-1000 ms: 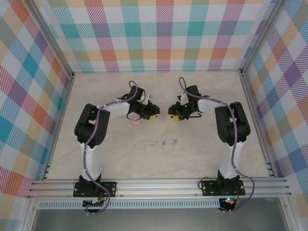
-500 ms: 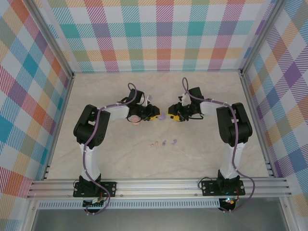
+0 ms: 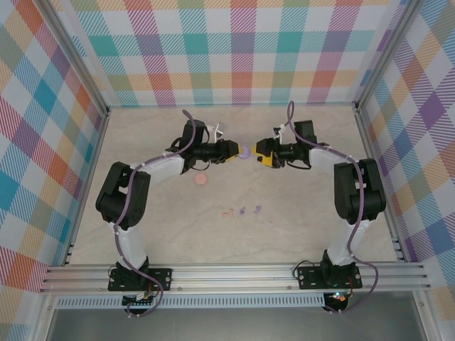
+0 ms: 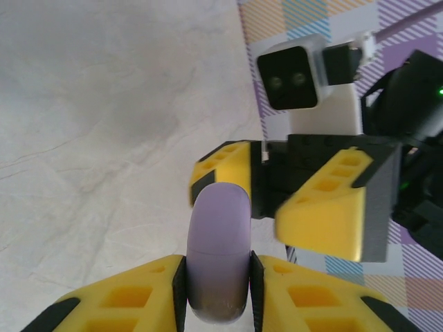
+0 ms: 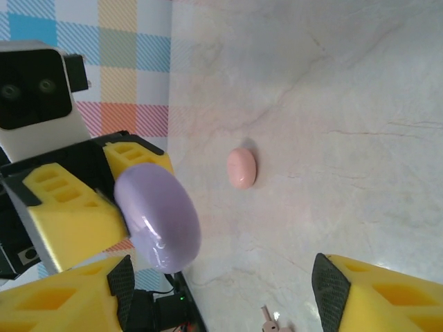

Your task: Insert wireless bluetooth earbuds into charging case

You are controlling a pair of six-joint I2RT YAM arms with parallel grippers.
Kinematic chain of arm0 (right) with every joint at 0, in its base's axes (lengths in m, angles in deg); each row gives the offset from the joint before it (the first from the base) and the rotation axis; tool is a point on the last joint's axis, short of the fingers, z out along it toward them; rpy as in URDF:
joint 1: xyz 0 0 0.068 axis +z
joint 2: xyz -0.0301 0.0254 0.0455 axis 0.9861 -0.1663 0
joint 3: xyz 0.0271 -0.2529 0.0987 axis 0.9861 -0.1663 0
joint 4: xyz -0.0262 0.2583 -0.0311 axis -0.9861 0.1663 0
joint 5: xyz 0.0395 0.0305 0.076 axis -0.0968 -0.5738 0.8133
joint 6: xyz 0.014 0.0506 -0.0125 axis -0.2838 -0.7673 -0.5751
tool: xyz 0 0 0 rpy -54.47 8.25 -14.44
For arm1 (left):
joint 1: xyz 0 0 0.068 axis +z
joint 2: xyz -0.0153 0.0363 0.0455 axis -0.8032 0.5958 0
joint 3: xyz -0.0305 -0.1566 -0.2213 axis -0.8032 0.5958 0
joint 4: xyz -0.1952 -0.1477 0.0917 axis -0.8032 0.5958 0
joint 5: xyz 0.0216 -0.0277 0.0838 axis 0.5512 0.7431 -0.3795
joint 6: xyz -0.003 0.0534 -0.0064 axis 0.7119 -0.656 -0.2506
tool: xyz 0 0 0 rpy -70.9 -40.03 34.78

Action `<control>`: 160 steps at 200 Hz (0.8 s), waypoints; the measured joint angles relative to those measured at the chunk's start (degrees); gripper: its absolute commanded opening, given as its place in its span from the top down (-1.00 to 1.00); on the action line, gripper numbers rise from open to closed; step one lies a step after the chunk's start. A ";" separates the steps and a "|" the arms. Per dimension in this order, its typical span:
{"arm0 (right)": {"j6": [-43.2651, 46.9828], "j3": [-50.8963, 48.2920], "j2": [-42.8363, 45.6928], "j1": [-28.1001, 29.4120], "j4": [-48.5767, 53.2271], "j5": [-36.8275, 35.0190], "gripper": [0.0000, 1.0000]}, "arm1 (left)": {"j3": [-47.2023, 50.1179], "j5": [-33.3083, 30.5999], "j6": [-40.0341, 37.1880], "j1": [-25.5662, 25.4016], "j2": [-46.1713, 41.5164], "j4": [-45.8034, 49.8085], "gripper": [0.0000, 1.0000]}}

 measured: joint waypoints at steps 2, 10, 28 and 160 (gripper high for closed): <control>-0.07 0.00 0.00 0.00 -0.15 0.20 -0.41 | 0.04 0.15 0.00 -0.02 -0.09 -0.07 0.38; -0.24 0.00 0.02 0.02 -0.76 0.92 -0.40 | 0.04 0.55 0.00 -0.07 -0.28 -0.50 0.38; -0.66 0.00 0.13 0.09 -2.01 2.05 -0.33 | 0.07 1.22 0.00 -0.20 -0.37 -1.64 0.37; 6.58 0.35 1.16 1.09 13.07 -14.58 -0.24 | -7.04 -9.11 -12.52 -1.95 -0.11 22.43 0.13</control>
